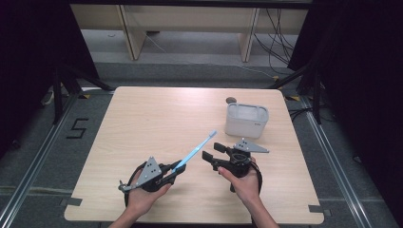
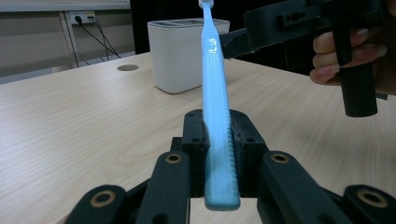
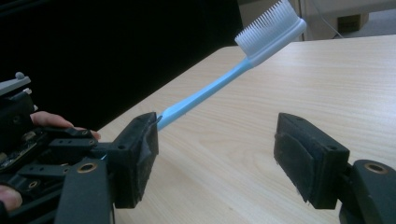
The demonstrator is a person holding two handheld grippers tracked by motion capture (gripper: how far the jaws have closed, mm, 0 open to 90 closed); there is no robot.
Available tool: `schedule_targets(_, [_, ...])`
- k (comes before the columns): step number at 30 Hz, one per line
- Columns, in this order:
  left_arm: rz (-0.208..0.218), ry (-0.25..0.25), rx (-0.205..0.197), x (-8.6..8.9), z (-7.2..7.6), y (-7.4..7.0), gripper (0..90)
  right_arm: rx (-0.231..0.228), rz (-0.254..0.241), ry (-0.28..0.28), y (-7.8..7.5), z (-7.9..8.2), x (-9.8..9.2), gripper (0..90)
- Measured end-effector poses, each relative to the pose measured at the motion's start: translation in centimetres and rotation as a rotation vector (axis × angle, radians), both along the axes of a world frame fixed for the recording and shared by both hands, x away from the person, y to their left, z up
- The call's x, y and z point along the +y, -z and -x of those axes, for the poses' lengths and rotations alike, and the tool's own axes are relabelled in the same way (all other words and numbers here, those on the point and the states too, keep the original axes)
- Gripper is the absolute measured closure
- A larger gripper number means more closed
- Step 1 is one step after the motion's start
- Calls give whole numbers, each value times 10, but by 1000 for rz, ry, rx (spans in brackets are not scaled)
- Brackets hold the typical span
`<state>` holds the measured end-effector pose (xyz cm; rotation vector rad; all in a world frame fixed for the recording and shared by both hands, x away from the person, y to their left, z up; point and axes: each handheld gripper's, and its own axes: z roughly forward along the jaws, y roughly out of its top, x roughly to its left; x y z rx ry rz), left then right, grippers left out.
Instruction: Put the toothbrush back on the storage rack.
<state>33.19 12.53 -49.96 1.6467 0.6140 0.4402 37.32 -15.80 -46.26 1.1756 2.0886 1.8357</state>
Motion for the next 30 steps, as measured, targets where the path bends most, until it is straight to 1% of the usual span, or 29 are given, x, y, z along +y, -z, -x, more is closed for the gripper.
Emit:
schedule_targets(1, [-15,-7,9,1,1,-1,778,-12,-7,-7,0,-2,1,319])
schedule_targets(2, [-17,-8,8,0,1,-1,778,-35,-1,3,0,-3,1,319])
schedule_targets(3, [-17,-8,8,0,1,-1,777,-29,-14,-1,0,-5,4,320])
schedule_targets(5, [-17,-8,10,0,1,-1,777,-21,-13,-4,0,-6,4,324])
schedule_targets(6, [-18,-8,9,0,1,-1,778,-14,-2,2,-1,-6,4,334])
schedule_targets(7, [-17,-9,9,-1,1,-1,777,-11,-18,0,-2,-6,5,349])
schedule_targets(8, [-17,-9,9,-1,1,-1,778,-11,-18,0,-2,-6,5,349])
schedule_targets(9, [-16,-9,9,-1,2,-1,778,-22,-30,-1,-2,-7,5,351])
schedule_targets(10, [-15,-9,8,-1,2,-1,778,-20,-37,-3,-2,-8,5,362])
schedule_targets(12, [-14,-8,8,-2,2,-1,777,-3,-38,2,-2,-8,6,377])
schedule_targets(13, [-15,-8,8,-2,2,-1,777,7,-51,-3,-2,-8,7,386])
schedule_targets(14, [-15,-7,7,-2,2,-1,777,-2,-49,-7,-2,-10,7,390])
schedule_targets(15, [-18,-6,7,-3,1,-1,778,0,-46,-2,-3,-10,7,394])
schedule_targets(17, [4,1,-1,-4,0,0,777,6,-62,-11,-3,-11,8,401])
schedule_targets(18, [4,0,-1,-5,0,0,777,10,-56,0,-3,-11,8,403])
schedule_targets(19, [5,-1,0,-5,0,0,777,-3,-55,0,-2,-12,8,405])
schedule_targets(20, [5,-1,-1,-5,0,0,777,2,-55,5,-3,-12,8,407])
schedule_targets(21, [-9,-10,4,-4,1,-1,777,13,-61,2,-3,-12,9,407])
schedule_targets(22, [-12,-10,6,-4,2,-1,777,17,-48,5,-3,-12,9,408])
schedule_targets(24, [-11,-11,3,-4,2,-1,778,15,-52,5,-3,-13,9,410])
schedule_targets(25, [0,-7,0,-5,1,0,777,7,-53,3,-2,-14,9,410])
schedule_targets(27, [-17,-12,5,-5,2,-1,777,11,-59,2,-3,-14,10,411])
schedule_targets(29, [-10,-12,2,-6,2,0,778,14,-47,7,-4,-14,10,414])
schedule_targets(30, [-10,-13,1,-6,3,0,777,17,-50,2,-4,-14,10,416])
